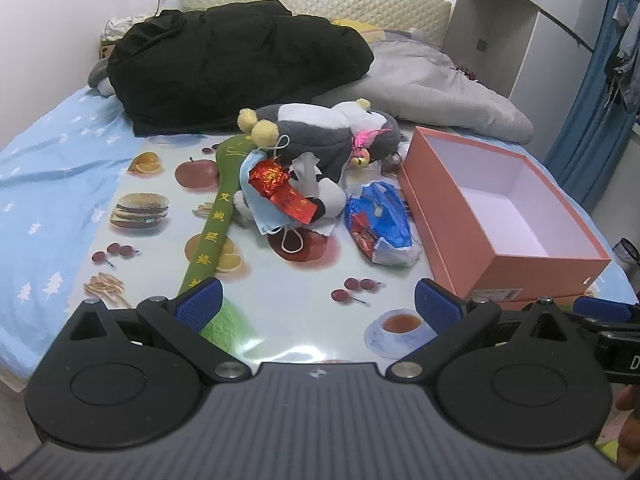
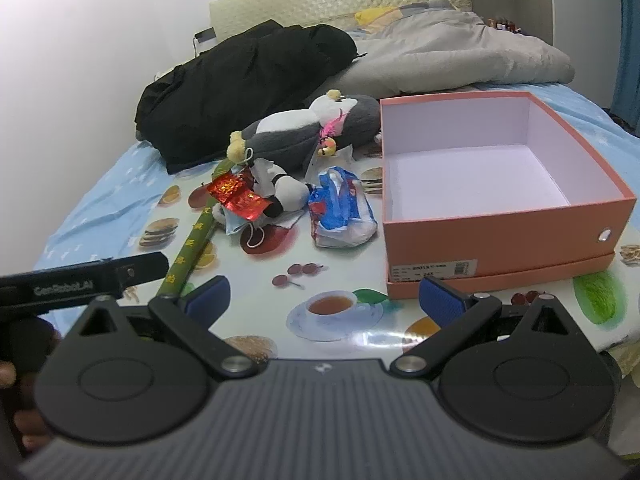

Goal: Organize soft objects
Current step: 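Grasp the red snack packet with the left tool while the right tool grasps the blue plastic bag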

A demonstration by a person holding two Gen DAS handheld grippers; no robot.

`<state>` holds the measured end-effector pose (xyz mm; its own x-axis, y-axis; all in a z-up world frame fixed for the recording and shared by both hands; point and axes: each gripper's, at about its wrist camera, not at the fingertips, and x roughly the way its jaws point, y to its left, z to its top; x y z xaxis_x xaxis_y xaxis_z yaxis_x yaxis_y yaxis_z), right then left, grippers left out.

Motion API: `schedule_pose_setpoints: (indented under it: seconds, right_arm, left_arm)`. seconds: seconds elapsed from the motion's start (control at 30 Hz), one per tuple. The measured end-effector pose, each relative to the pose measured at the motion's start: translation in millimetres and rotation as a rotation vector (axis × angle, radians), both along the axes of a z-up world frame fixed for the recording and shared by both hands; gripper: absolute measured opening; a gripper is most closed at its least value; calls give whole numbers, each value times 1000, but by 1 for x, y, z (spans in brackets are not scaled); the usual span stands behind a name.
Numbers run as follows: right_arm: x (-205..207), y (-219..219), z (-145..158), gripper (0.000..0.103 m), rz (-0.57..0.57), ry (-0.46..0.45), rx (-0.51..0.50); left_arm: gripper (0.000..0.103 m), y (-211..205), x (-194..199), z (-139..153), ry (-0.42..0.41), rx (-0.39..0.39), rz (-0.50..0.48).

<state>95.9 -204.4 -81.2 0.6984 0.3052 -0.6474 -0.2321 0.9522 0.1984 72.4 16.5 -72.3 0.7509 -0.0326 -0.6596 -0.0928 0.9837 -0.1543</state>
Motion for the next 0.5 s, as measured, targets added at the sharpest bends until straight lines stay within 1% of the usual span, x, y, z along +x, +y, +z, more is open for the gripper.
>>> schedule_pose_setpoints:
  seconds: [0.2,0.27,0.33,0.37,0.47,0.5]
  right_arm:
    - [8,9,-6,103,27,8,0]
    - [13,14,-8,98,53,17,0]
    - [17,21,-9,98,81,9,-11]
    - [21,25,-10,96,95,5,-19]
    - [34,36,-15,89,126,-6,-34]
    - [39,39,-19,88,129,-8,-36]
  left_arm:
    - [103,5,9,-8,-9,4,20]
    - [103,9,14,-11,-18,-10,22]
    - [102,13,21,-14,-28,-9,30]
    - [102,15,24,-15,-32,-10,39]
    - [102,25,36,-21,-41,-38,63]
    - [102,28,41,-23,-43,-47,65]
